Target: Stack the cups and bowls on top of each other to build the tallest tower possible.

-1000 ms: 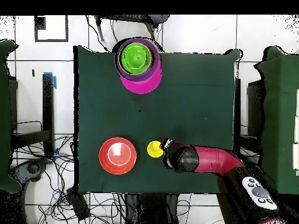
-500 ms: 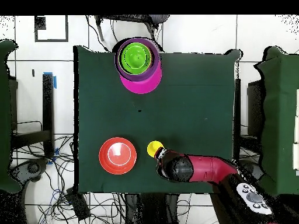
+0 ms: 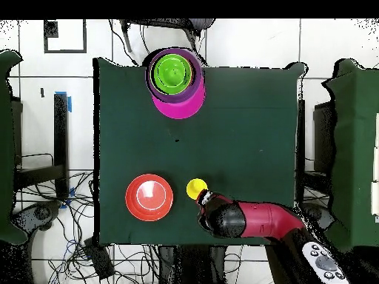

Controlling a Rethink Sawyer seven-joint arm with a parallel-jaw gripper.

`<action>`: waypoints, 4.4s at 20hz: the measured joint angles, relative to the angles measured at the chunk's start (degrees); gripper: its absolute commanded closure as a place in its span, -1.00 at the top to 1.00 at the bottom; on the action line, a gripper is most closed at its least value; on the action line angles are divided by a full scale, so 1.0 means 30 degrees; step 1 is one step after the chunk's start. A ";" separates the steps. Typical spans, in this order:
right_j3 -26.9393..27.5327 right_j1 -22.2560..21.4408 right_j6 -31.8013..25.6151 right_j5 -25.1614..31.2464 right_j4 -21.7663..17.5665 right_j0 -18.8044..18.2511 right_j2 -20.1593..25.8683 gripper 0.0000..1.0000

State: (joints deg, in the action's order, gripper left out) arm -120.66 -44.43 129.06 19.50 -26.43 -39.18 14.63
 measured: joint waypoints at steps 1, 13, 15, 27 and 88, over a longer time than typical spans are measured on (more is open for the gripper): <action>-0.0006 -0.0041 0.0000 0.0004 -0.0004 0.0000 0.0000 1.00; -0.0438 0.0183 0.0000 -0.0934 -0.0051 0.0165 -0.0311 1.00; -0.0617 0.0459 0.0000 -0.1686 -0.0051 0.0479 -0.0602 1.00; -0.0909 0.2125 0.0000 -0.4590 -0.0036 0.2438 -0.2296 1.00; -0.1454 0.2544 0.0000 -0.5557 -0.0071 0.1951 -0.3066 1.00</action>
State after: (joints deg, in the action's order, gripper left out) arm -125.02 -36.80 129.06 2.83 -26.65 -33.33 5.43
